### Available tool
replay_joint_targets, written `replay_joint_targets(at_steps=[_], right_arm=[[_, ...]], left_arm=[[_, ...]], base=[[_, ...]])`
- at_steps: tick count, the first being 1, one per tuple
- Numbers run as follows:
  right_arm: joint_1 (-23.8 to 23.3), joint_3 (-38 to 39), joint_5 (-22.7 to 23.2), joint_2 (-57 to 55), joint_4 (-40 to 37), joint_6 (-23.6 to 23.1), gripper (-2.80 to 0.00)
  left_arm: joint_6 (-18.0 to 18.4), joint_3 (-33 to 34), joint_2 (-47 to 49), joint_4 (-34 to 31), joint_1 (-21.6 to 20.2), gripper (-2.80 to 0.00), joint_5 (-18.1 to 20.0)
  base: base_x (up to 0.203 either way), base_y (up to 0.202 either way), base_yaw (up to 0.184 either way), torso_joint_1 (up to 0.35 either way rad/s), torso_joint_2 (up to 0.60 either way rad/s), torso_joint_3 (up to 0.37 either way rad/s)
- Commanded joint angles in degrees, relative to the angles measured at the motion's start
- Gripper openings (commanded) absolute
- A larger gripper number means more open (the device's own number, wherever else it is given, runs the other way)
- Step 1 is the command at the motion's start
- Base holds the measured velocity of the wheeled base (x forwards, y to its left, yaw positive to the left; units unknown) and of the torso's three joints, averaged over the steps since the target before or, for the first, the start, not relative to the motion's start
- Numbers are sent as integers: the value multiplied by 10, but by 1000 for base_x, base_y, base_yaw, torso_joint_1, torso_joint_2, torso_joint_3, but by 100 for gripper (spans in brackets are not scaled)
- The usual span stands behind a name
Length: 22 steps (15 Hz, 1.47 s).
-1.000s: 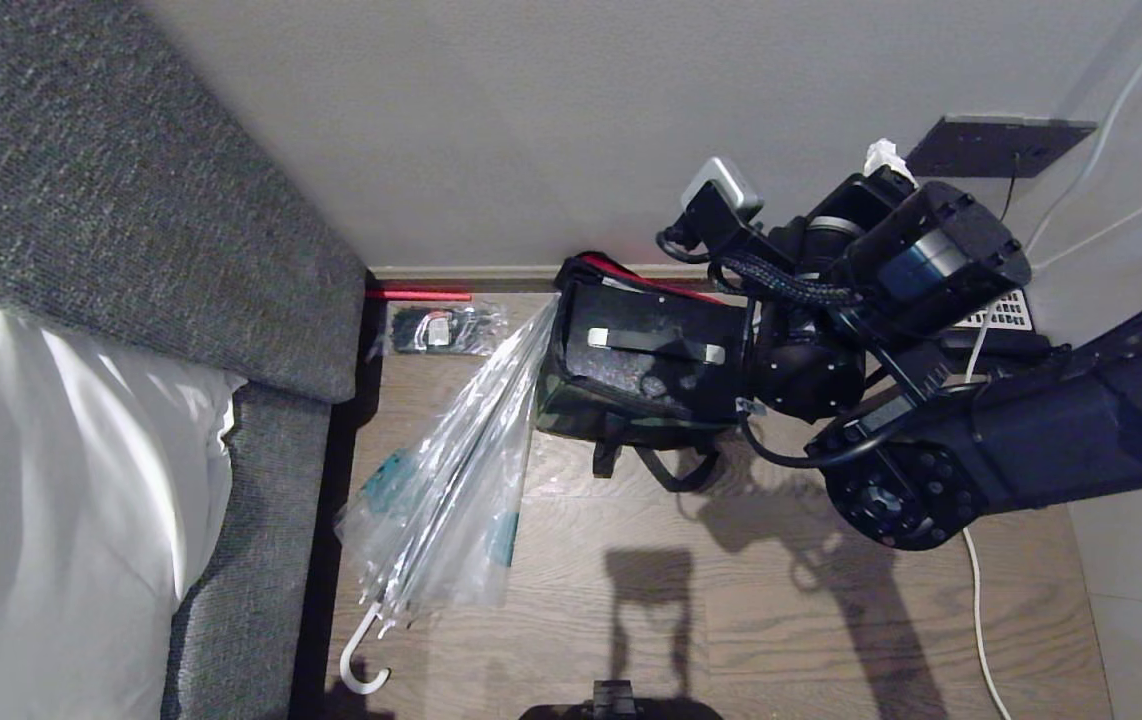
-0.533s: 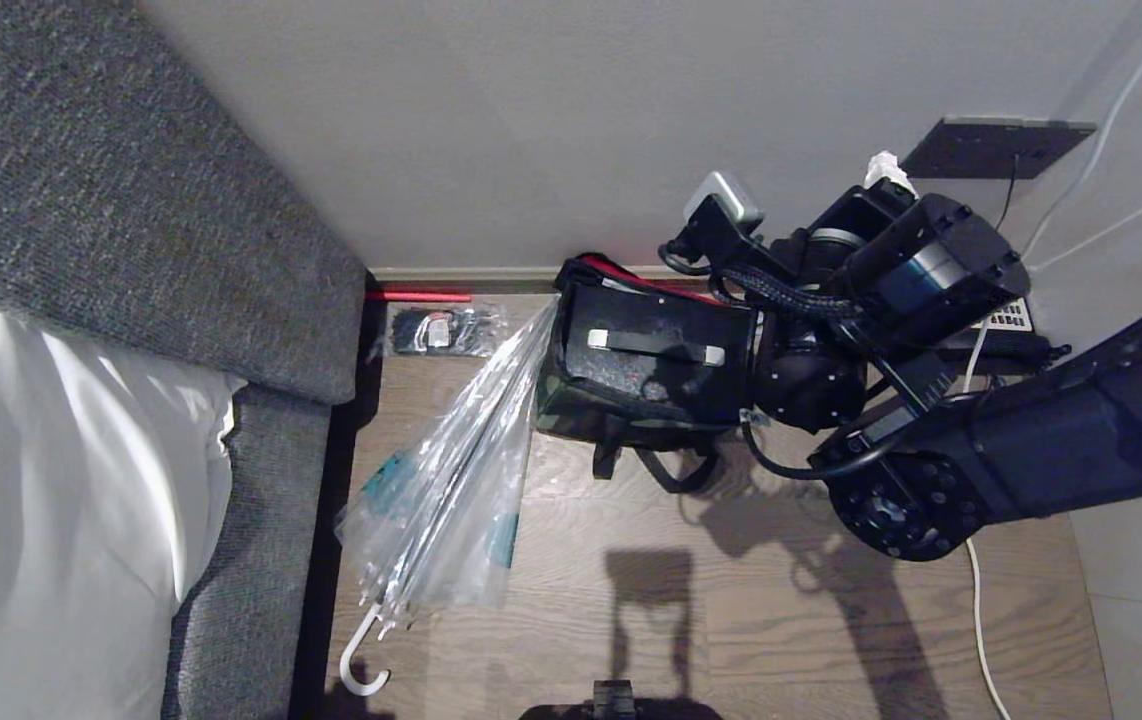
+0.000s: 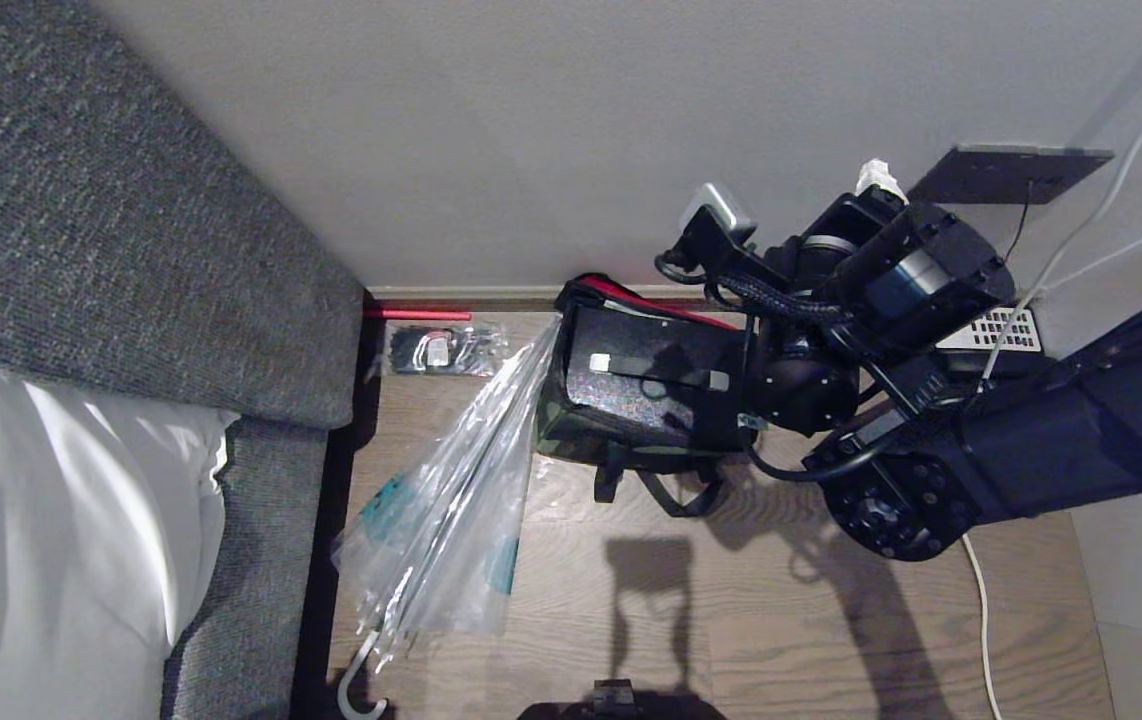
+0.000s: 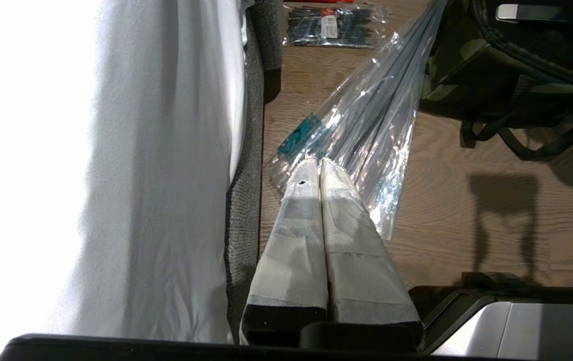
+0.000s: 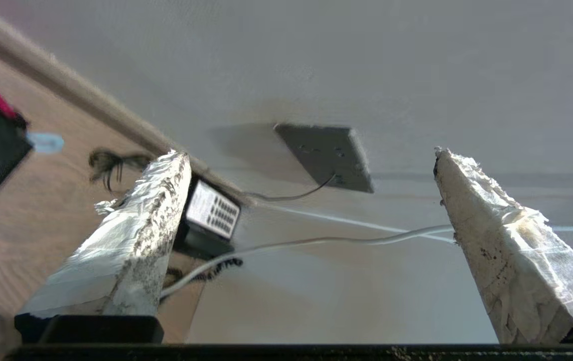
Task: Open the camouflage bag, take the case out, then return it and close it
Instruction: Grip the handle
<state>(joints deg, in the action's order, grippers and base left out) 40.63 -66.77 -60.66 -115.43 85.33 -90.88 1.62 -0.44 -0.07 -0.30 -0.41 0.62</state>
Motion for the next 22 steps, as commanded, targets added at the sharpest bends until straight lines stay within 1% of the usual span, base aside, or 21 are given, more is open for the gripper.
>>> replay_joint_targets(at_steps=[1, 3, 6, 8, 11, 13, 16, 18, 21, 22], right_arm=[[1, 4, -3, -5, 5, -6, 0], [1, -1, -3, -30, 4, -7, 0], [1, 13, -3, -69, 5, -6, 0], [1, 11, -2, -114, 16, -8, 0], [6, -17, 4, -185, 23, -31, 0], [16, -38, 13, -202, 18, -23, 0], [17, -86, 16, -246, 11, -7, 0], [16, -106, 33, -271, 11, -10, 0], [11, -121, 74, -315, 18, -15, 0], [9, -132, 81, -326, 20, -14, 0]], left_arm=[[0, 0, 1, 0, 0, -280, 0], [0, 0, 1, 0, 0, -280, 0], [0, 0, 1, 0, 0, -280, 0], [0, 0, 1, 0, 0, -280, 0], [0, 0, 1, 0, 0, -280, 0], [0, 0, 1, 0, 0, -280, 0], [0, 0, 0, 0, 0, -280, 0], [0, 0, 0, 0, 0, -280, -1], [0, 0, 0, 0, 0, -280, -1], [0, 0, 0, 0, 0, -280, -1]], base=[[0, 0, 0, 0, 0, 0], [0, 0, 0, 0, 0, 0], [0, 0, 0, 0, 0, 0], [0, 0, 0, 0, 0, 0], [0, 0, 0, 0, 0, 0], [0, 0, 0, 0, 0, 0], [0, 0, 0, 0, 0, 0], [0, 0, 0, 0, 0, 0], [0, 0, 0, 0, 0, 0], [0, 0, 0, 0, 0, 0]])
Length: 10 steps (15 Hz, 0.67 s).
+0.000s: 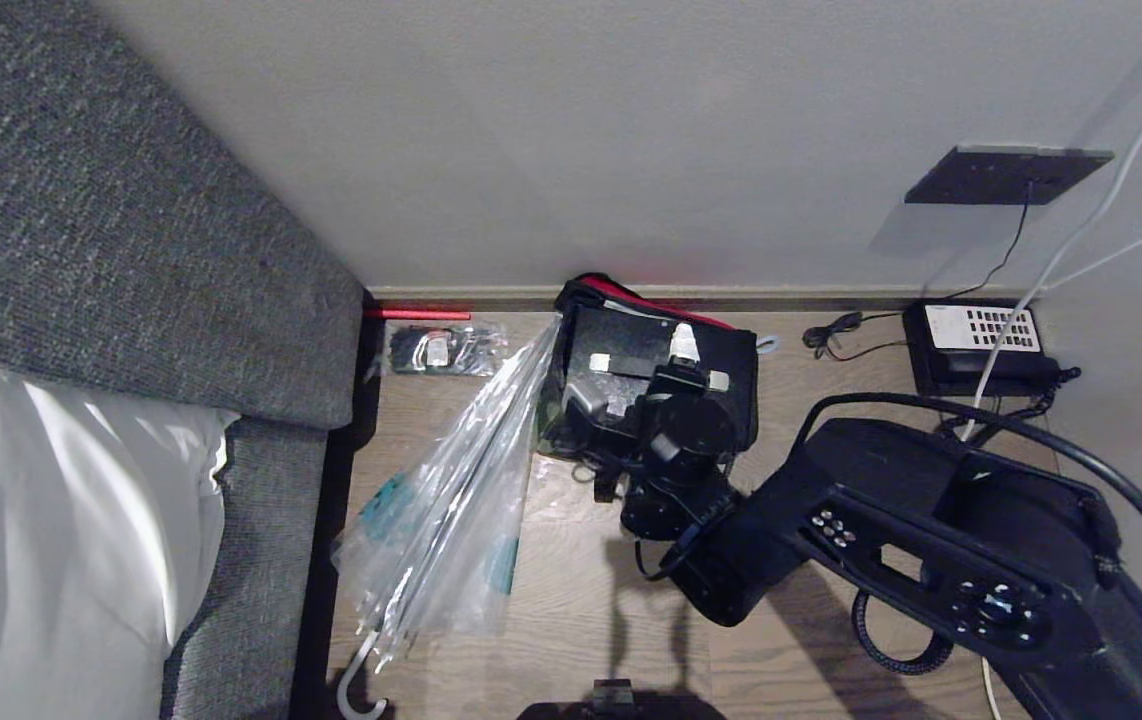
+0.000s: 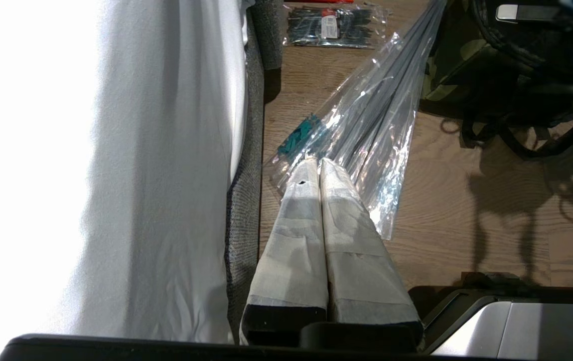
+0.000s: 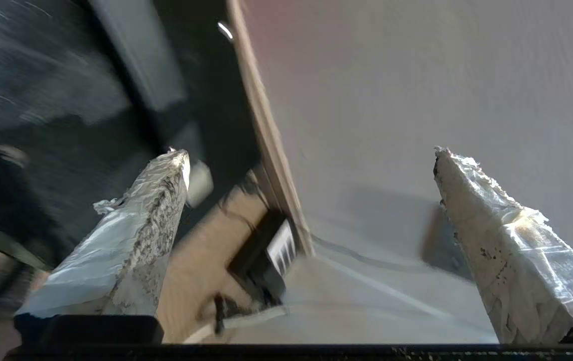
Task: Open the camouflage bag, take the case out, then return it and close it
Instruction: Grip the handle
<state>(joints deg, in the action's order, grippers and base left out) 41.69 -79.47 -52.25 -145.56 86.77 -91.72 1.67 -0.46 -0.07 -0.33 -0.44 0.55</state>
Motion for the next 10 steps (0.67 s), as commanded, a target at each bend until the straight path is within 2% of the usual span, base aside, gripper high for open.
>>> replay_joint_targets(at_steps=[1, 7, 10], right_arm=[[-5, -25, 2, -40, 7, -3, 0], [-53, -160, 66, -113, -2, -15, 0], [-64, -163, 76, -138, -11, -14, 0]], left_arm=[[0, 0, 0, 0, 0, -280, 0], [0, 0, 0, 0, 0, -280, 0], [0, 0, 0, 1, 0, -280, 0]], base=[[0, 0, 0, 0, 0, 0], [0, 0, 0, 0, 0, 0], [0, 0, 0, 0, 0, 0]])
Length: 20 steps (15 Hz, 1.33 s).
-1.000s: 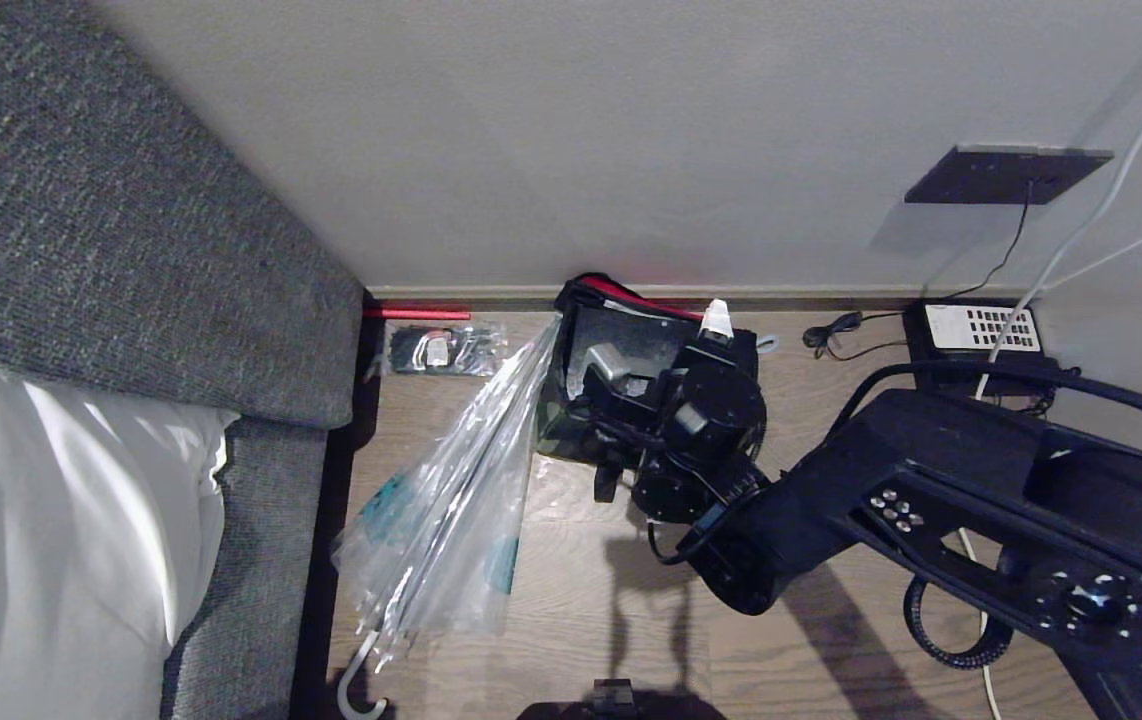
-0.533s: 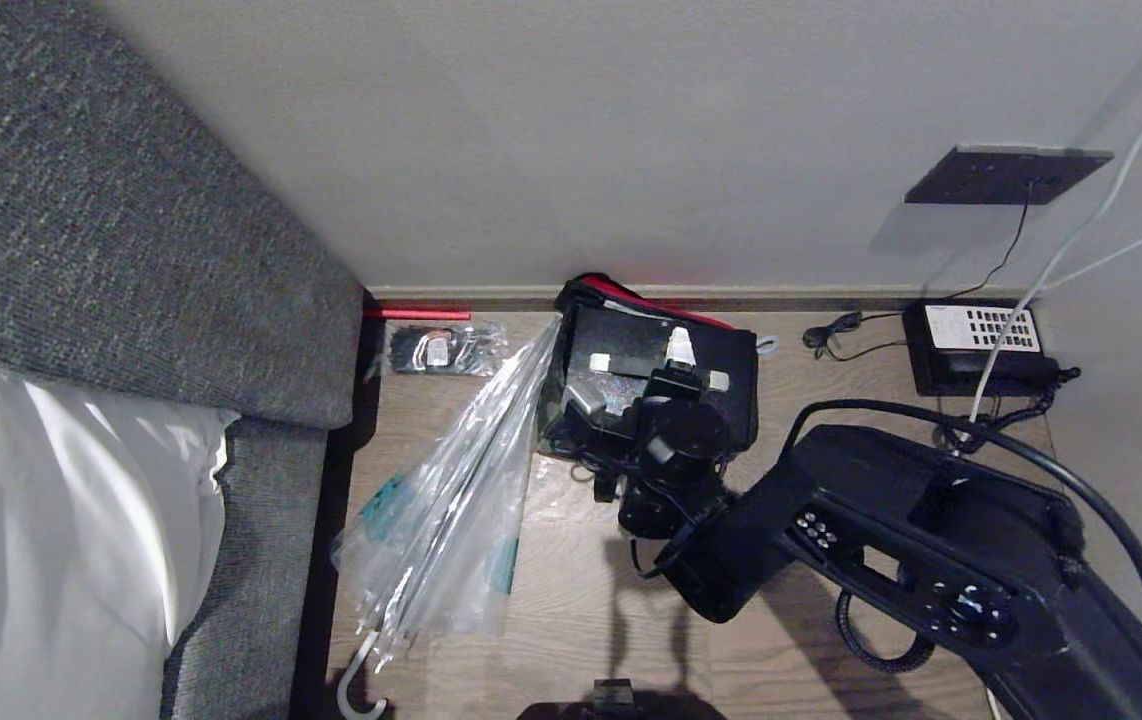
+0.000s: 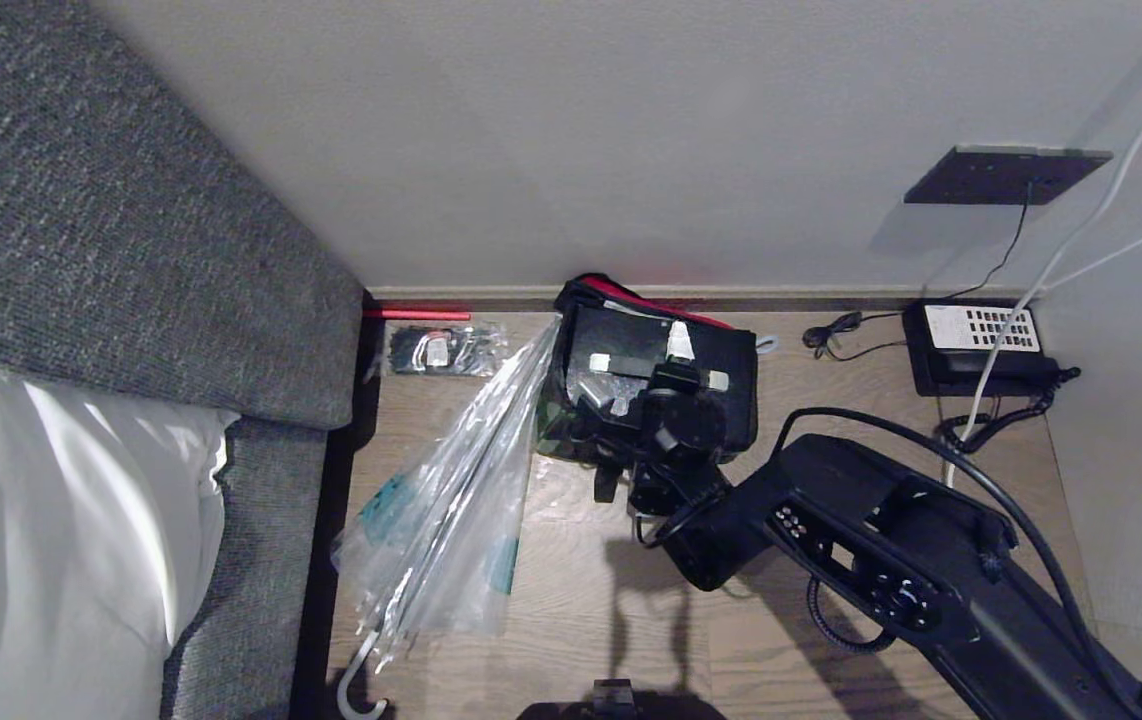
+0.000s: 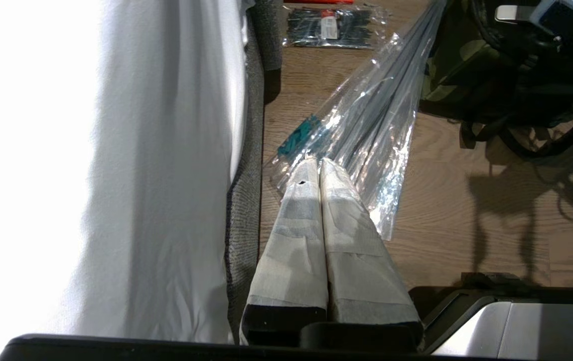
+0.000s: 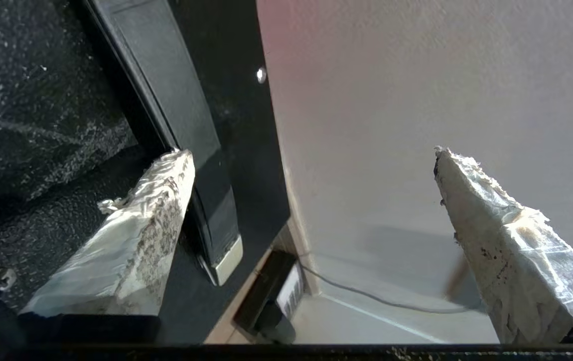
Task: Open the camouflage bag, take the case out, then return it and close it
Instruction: Grip the handle
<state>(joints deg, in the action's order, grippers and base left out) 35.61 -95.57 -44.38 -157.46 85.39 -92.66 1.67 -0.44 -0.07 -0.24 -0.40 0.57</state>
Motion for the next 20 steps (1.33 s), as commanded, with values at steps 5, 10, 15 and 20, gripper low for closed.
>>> replay_joint_targets(at_steps=[5, 10, 15, 20], right_arm=[[-4, -8, 0, -24, -9, -10, 0], [-2, 28, 8, 12, -10, -7, 0], [-15, -32, 34, -41, 22, -9, 0], [-50, -155, 39, -79, 16, -46, 0]], left_arm=[[0, 0, 0, 0, 0, -280, 0], [0, 0, 0, 0, 0, -280, 0], [0, 0, 0, 0, 0, -280, 0], [0, 0, 0, 0, 0, -280, 0]], base=[[0, 0, 0, 0, 0, 0], [0, 0, 0, 0, 0, 0], [0, 0, 0, 0, 0, 0], [0, 0, 0, 0, 0, 0]])
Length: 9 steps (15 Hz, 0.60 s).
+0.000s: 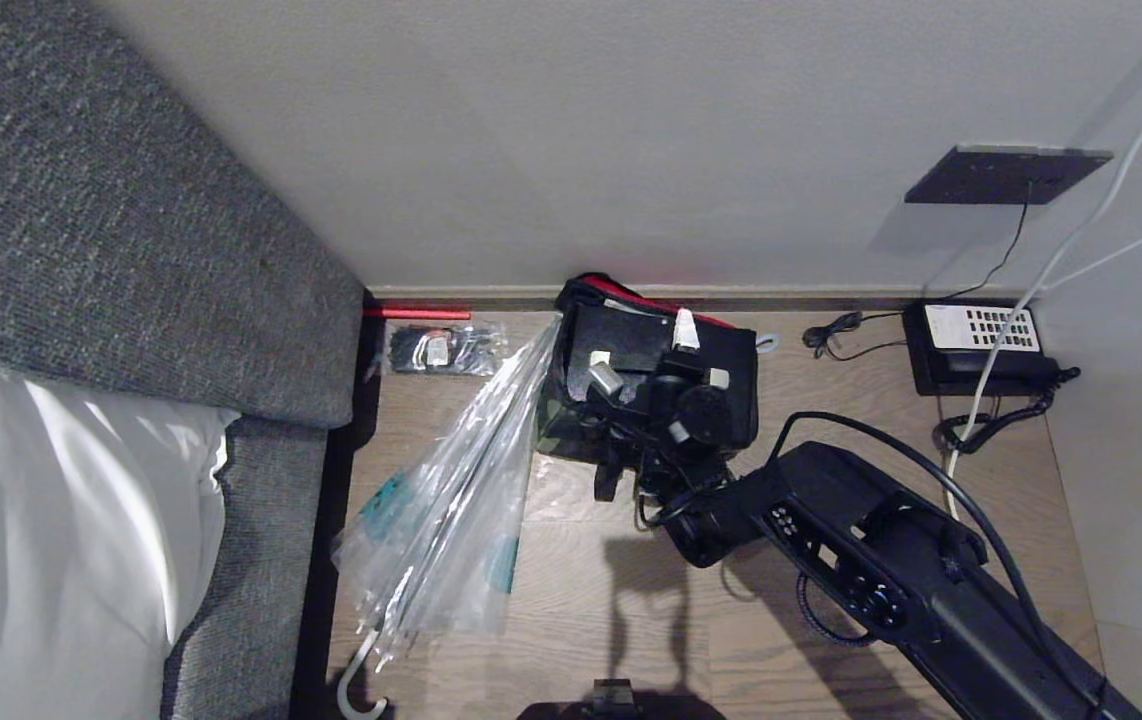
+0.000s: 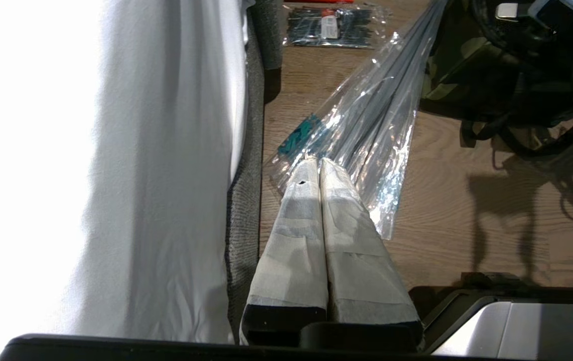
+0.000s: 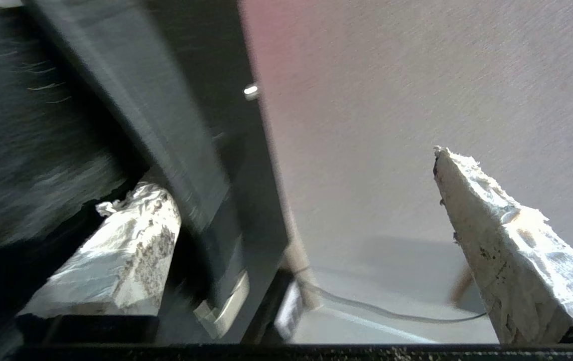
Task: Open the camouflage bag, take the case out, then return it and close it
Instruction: Grip the handle
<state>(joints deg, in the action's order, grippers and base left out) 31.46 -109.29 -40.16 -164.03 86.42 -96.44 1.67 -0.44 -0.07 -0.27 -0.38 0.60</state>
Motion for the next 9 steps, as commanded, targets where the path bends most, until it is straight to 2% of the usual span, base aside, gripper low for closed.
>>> replay_joint_targets(at_steps=[1, 9], right_arm=[[-13, -20, -2, -15, -1, -17, 0], [-21, -22, -1, -20, -5, -15, 0]], left_arm=[[0, -1, 0, 0, -1, -280, 0], [0, -1, 0, 0, -1, -280, 0]], base=[[0, 0, 0, 0, 0, 0], [0, 0, 0, 0, 0, 0]])
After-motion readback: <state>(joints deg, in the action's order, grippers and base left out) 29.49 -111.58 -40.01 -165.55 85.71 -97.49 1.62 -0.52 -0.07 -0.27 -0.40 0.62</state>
